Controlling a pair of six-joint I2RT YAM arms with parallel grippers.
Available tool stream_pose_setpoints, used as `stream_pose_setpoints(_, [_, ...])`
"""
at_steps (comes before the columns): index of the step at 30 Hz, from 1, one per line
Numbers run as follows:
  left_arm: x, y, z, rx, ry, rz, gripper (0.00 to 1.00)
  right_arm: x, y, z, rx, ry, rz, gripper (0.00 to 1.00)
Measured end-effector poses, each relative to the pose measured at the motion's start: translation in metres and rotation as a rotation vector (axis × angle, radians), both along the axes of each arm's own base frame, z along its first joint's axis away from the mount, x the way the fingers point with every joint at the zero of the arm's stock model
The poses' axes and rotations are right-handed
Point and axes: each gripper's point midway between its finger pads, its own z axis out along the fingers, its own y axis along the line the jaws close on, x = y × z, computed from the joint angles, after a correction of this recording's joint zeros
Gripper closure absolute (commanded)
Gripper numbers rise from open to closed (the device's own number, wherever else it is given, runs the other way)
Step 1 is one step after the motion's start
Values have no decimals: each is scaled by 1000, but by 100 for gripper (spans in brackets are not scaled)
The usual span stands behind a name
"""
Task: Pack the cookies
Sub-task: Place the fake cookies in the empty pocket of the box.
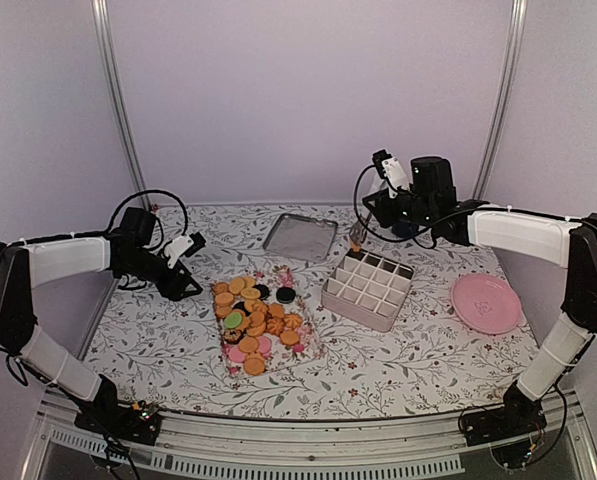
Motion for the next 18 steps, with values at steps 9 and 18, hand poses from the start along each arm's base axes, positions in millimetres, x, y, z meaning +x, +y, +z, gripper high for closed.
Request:
stream_pose_setpoints(9, [-1,0,0,1,5,0,37,0,0,-1,-2,0,1,75])
stream_pose_setpoints(18, [-2,0,-1,2,12,0,37,-14,-7,-16,-23,36,6,75])
